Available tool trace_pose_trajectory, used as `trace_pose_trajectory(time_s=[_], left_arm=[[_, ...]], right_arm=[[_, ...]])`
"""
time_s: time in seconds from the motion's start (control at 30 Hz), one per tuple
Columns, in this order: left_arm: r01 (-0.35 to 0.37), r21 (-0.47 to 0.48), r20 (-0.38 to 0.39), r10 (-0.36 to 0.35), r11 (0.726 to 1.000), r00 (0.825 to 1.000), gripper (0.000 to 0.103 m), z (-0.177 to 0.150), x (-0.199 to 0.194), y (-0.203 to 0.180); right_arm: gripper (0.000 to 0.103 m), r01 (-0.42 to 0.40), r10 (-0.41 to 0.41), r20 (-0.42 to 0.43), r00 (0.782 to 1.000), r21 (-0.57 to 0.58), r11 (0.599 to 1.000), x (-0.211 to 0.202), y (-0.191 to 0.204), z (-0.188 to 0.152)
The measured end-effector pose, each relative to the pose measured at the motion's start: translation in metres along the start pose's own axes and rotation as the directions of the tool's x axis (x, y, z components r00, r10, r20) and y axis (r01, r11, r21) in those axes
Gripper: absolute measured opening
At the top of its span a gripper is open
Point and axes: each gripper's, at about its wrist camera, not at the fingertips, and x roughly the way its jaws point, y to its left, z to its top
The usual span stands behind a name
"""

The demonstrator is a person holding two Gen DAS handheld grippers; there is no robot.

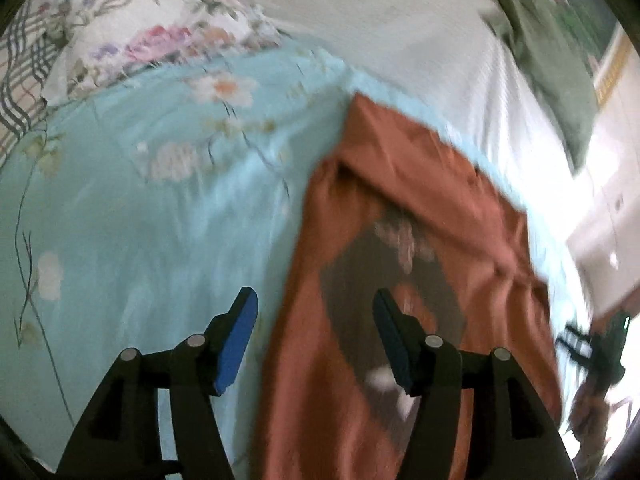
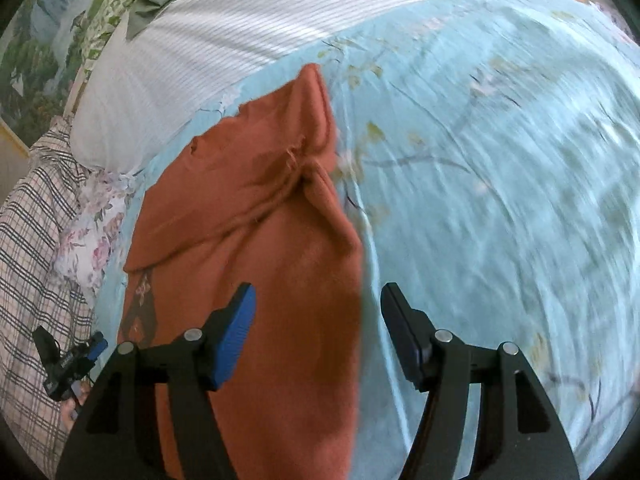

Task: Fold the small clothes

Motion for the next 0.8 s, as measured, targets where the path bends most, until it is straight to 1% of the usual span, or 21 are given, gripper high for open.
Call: trace_pose_trajectory(time_s=[0.07,0.17,0.23,0.3,0.4,0.47,0.6,0.73,0.77,0.8], left_arm=[[-0.026,0.030,-0.036,0.027,0.999,0.999,0.061,-0.015,0.002,-0.001],[-0.022,0.025,-0.069,0.024,0.999,0.997,0.061,-0.032,0.002,0.005],[-0.004,0.028,-0.078,0.006,1.000,0.997,0.062,-0.041,-0.003,0.009],[0.035,0.054,-0.108,-0.029,0.998,0.994,0.064,-0.049,-0.006,0.007],[0.107,0.094,-0.152,-0.092,0.990,0.984,0.064,-0.061,-0.014,0.003],[0.168,0.103,-0.182,-0.147,0.981,0.972,0.063,-0.071,-0.020,0.001],[0.226,0.114,-0.199,-0.201,0.967,0.959,0.062,-0.088,-0.030,0.003],[0.272,0.106,-0.215,-0.245,0.956,0.945,0.060,-0.098,-0.038,0.006],[0.277,0.107,-0.219,-0.250,0.955,0.943,0.056,-0.098,-0.038,0.007],[0.279,0.112,-0.221,-0.249,0.954,0.943,0.049,-0.100,-0.039,0.007]], right_arm=[[0.066,0.001,-0.001,-0.002,1.000,0.006,1.000,-0.005,-0.007,-0.009],[0.066,-0.008,0.008,-0.006,1.000,-0.003,1.000,-0.015,-0.012,-0.019],[0.066,-0.020,0.019,-0.023,1.000,-0.021,1.000,-0.020,-0.012,-0.027],[0.066,-0.069,0.067,-0.052,0.996,-0.034,0.997,-0.022,-0.012,-0.035],[0.066,-0.205,0.199,-0.122,0.972,-0.044,0.978,-0.028,-0.007,-0.058],[0.066,-0.259,0.247,-0.158,0.956,-0.063,0.964,-0.035,-0.003,-0.075],[0.066,-0.350,0.326,-0.212,0.921,-0.087,0.933,-0.047,0.000,-0.107],[0.066,-0.409,0.382,-0.218,0.898,-0.091,0.908,-0.051,-0.001,-0.125],[0.067,-0.424,0.400,-0.212,0.892,-0.086,0.901,-0.051,-0.001,-0.125],[0.067,-0.441,0.418,-0.204,0.885,-0.081,0.894,-0.050,-0.001,-0.124]])
